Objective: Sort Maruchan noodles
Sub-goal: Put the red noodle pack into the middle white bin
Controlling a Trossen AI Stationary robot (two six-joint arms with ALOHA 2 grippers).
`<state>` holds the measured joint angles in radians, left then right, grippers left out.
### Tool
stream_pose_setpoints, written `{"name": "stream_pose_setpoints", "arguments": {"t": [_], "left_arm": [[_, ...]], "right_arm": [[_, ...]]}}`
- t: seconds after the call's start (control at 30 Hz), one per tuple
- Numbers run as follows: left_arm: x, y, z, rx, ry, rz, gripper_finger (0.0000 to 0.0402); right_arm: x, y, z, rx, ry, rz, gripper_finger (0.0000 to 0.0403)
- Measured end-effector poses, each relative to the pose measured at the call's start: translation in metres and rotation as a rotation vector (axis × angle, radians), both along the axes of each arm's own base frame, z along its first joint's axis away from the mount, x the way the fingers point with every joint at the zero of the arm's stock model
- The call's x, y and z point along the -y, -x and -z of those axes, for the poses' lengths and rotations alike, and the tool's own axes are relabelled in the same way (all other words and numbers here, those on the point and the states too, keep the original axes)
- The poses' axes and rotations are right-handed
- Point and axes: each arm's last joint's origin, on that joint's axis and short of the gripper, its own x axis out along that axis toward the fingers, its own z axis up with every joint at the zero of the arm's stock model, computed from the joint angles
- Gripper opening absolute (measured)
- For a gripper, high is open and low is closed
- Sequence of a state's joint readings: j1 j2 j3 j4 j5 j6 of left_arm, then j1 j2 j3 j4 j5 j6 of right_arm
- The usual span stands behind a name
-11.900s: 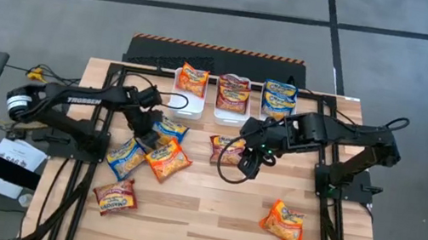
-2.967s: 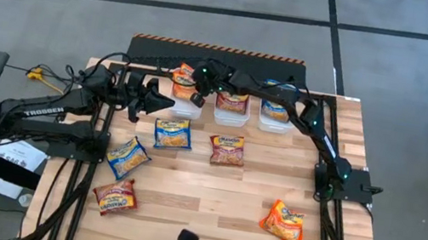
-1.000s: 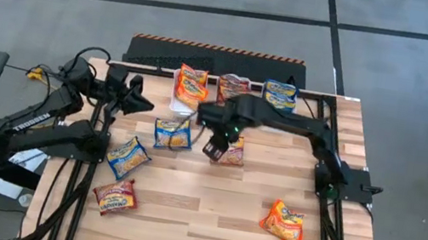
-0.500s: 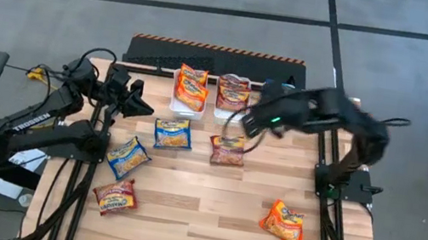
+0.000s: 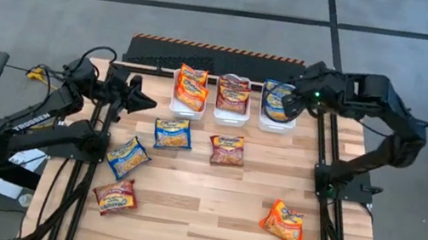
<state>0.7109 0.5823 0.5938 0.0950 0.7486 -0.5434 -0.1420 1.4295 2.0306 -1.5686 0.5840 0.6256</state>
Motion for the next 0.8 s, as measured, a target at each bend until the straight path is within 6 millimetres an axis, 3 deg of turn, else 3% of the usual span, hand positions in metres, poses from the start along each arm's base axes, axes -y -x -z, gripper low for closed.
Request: {"name": "stream_pose_setpoints", "arguments": {"t": [0.17, 0.33, 0.47, 0.8], "left_arm": [[-0.002, 0.000, 0.000, 0.003, -0.005, -0.055, 0.0022], [-0.003, 0.000, 0.000, 0.006, -0.029, -0.103, 0.0022], [-0.003, 0.000, 0.000, 0.006, -0.036, -0.112, 0.0022], [-0.003, 0.000, 0.005, -0.034, -0.006, -0.112, 0.0022]], "right_arm": [[0.005, 0.020, 0.046, -0.009, -0.088, 0.096, 0.0196], [0.001, 0.019, 0.084, 0.164, -0.204, 0.029, 0.0196], [-0.002, 0.008, 0.112, 0.268, -0.278, -0.052, 0.0196], [0.001, -0.038, 0.160, 0.315, -0.322, -0.230, 0.0195]]}}
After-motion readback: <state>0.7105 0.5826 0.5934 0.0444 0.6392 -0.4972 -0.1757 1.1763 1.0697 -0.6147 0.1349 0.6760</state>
